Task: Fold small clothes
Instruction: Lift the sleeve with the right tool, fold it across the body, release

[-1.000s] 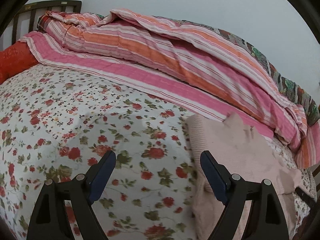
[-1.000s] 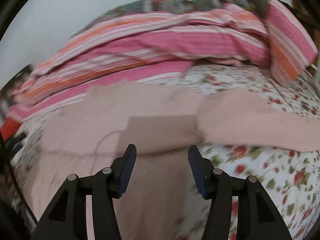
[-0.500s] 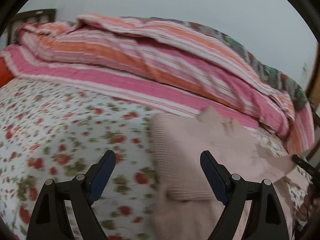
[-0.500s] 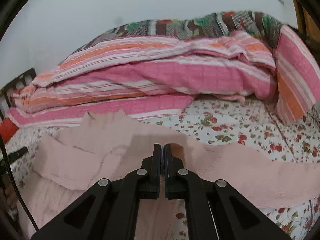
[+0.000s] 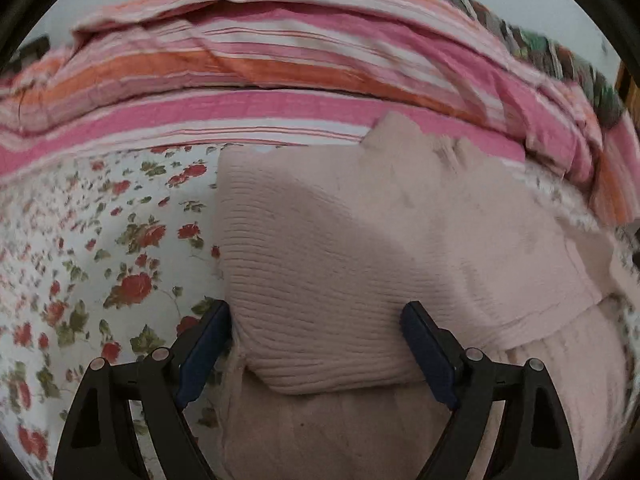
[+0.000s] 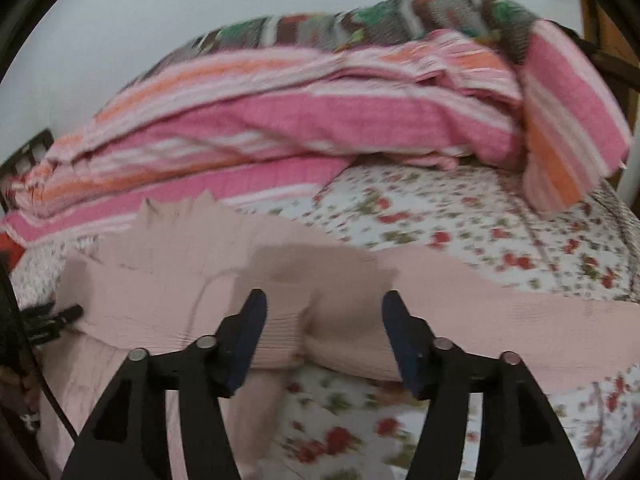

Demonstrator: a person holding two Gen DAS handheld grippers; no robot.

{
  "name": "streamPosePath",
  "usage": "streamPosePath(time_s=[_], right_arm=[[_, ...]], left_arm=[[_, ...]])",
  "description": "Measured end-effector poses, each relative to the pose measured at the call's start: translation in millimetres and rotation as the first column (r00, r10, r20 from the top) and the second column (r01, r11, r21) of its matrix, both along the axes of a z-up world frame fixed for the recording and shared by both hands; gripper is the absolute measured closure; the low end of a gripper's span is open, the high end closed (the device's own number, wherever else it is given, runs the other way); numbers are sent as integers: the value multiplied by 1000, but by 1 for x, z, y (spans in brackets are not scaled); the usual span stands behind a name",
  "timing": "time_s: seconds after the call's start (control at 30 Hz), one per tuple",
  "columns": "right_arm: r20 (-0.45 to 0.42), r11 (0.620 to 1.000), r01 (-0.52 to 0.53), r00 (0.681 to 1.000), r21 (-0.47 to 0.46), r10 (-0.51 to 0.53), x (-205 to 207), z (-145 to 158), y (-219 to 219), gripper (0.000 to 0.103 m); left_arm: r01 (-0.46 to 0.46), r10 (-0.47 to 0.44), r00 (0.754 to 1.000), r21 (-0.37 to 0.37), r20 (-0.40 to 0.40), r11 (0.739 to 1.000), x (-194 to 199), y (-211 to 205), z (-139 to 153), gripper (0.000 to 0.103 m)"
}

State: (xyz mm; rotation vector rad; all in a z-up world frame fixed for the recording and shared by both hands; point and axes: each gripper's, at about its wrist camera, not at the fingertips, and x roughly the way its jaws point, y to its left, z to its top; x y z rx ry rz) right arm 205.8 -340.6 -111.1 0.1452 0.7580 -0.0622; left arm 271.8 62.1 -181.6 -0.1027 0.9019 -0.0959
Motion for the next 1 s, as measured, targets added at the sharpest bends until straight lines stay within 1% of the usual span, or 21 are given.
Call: streamPosePath(time_s=[0.07,0.1,0.17,0.23,0.3,0.4,0.43,0.5,0.57,0.6,0.7,0.77,0.83,0.87,0.9,0.93,0.97,1.0], right_arm=[[-3,1000,30,1000,-3,-30,-12,5,-21,36],[-7,999,44,999,-7,-44,-19,6,-33,33],[-18,996,86,996,-26,-87,-35,3,-56,31],[-31,990,136,990,-34,-137,-50,-4,-82,31],[-57,983,180,982,-21,-181,-62,-15,-106,31],[-106,972,230,969,40,-225,-75,-35,-142,31],[-108,968,245,965,48,-239,-78,-38,-149,31],[-95,953,294,953,74,-287,-85,-44,-168,31],[-92,930,337,941,145,-326,-88,-51,-187,31],[-86,912,360,933,197,-350,-90,-54,-200,31],[-57,880,390,919,271,-390,-91,-57,-224,31],[-46,870,412,908,271,-416,-89,-56,-233,33],[-47,858,451,890,245,-454,-83,-57,-242,46],[-52,854,469,881,225,-470,-80,-57,-246,64],[-56,852,484,874,198,-483,-78,-58,-249,88],[-54,857,482,875,180,-481,-74,-58,-252,95],[-45,862,476,878,171,-476,-73,-57,-253,96],[-26,863,482,875,154,-484,-74,-52,-251,97]], left_arm=[[-10,10,1000,-6,4,1000,-2,2,1,16],[-10,10,1000,-2,6,1000,-2,2,0,16],[-10,10,1000,9,12,1000,-5,0,1,16],[-11,11,1000,8,14,1000,-6,1,2,16],[-11,11,1000,2,14,1000,-6,4,0,16],[-12,12,1000,4,17,1000,-3,2,0,16],[-11,11,1000,5,17,1000,-2,1,0,16],[-10,10,1000,4,15,1000,-3,1,0,16],[-9,9,1000,0,13,1000,-2,2,0,16],[-8,8,1000,-2,13,1000,-1,2,0,15],[-4,4,1000,-3,9,1000,0,2,-1,14],[-4,4,1000,2,8,1000,1,1,-1,13],[-2,2,1000,14,8,1000,1,-1,-2,12],[-2,2,1000,15,8,1000,1,-1,-2,12],[0,0,1000,10,8,1000,2,0,-2,12],[0,0,1000,4,9,1000,2,1,-2,12],[-1,1,1000,0,9,1000,1,1,-2,12],[-1,1,1000,-4,10,1000,1,2,-2,12]])
